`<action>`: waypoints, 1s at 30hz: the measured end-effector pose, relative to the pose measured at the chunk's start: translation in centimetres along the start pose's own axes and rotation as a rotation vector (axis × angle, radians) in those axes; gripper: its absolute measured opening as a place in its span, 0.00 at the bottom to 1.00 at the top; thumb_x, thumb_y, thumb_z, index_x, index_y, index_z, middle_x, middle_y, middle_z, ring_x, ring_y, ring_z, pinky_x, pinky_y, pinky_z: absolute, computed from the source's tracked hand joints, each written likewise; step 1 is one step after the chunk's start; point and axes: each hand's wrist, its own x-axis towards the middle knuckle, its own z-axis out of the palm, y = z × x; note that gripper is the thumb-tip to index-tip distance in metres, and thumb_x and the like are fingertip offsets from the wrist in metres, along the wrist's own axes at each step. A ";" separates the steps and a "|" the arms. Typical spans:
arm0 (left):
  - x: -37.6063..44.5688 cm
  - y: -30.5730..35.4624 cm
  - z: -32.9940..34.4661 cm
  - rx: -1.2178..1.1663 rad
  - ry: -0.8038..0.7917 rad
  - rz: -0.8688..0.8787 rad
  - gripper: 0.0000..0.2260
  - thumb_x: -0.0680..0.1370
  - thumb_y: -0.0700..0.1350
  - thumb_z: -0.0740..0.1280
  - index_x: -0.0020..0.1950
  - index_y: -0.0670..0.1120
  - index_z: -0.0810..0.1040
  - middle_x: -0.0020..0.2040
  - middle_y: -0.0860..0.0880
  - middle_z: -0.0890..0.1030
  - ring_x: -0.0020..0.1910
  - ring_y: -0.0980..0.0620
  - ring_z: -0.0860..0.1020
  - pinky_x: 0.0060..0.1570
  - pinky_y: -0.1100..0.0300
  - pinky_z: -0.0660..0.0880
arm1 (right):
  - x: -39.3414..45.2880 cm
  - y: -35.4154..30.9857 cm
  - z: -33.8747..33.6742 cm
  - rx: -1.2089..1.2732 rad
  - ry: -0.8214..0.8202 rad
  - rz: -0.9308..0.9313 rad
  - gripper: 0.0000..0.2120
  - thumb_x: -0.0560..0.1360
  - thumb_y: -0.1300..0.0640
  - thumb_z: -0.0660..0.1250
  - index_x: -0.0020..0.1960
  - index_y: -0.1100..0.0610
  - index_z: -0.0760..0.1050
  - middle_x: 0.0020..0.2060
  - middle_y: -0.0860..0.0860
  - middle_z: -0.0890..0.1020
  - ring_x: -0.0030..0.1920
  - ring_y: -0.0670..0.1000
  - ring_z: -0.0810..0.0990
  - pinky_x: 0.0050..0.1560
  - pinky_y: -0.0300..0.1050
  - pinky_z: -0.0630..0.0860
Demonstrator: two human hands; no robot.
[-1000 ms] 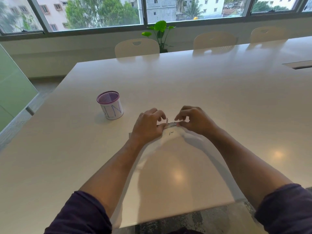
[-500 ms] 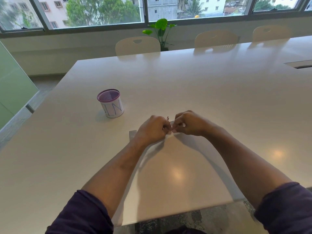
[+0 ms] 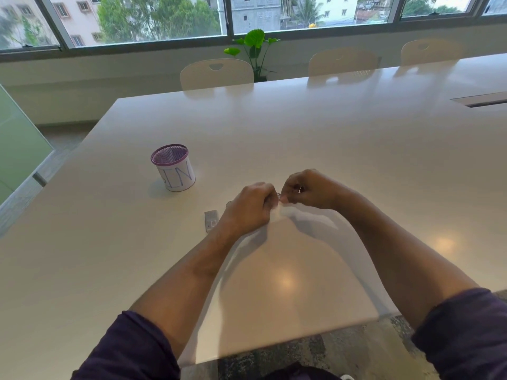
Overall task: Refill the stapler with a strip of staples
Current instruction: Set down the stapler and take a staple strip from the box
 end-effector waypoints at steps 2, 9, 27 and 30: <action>0.1 0.4 0.0 -0.136 0.094 -0.055 0.03 0.78 0.39 0.71 0.50 0.44 0.85 0.46 0.49 0.86 0.44 0.51 0.83 0.49 0.51 0.83 | 0.0 0.2 -0.4 0.061 0.002 0.027 0.05 0.75 0.60 0.75 0.45 0.51 0.85 0.34 0.42 0.83 0.34 0.39 0.78 0.40 0.32 0.72; 0.5 1.1 -0.2 -0.292 0.148 -0.151 0.02 0.76 0.42 0.76 0.47 0.48 0.85 0.40 0.53 0.87 0.40 0.55 0.85 0.45 0.57 0.84 | -0.4 0.5 -0.9 0.292 0.020 0.068 0.02 0.77 0.59 0.75 0.47 0.58 0.86 0.35 0.49 0.85 0.35 0.45 0.79 0.37 0.34 0.74; 0.2 -0.3 -0.8 -0.421 0.119 -0.178 0.02 0.78 0.39 0.75 0.46 0.43 0.84 0.38 0.49 0.88 0.37 0.53 0.87 0.48 0.54 0.86 | 0.3 0.2 -1.0 -0.238 -0.143 0.232 0.11 0.67 0.67 0.73 0.38 0.52 0.88 0.28 0.46 0.84 0.33 0.40 0.77 0.40 0.37 0.79; 0.4 -0.5 -0.9 -0.399 0.124 -0.163 0.02 0.77 0.40 0.76 0.46 0.45 0.85 0.38 0.51 0.88 0.35 0.58 0.86 0.46 0.62 0.84 | 0.3 -0.3 -0.7 -0.320 -0.151 0.173 0.09 0.69 0.65 0.74 0.40 0.52 0.89 0.26 0.40 0.79 0.35 0.37 0.74 0.45 0.40 0.79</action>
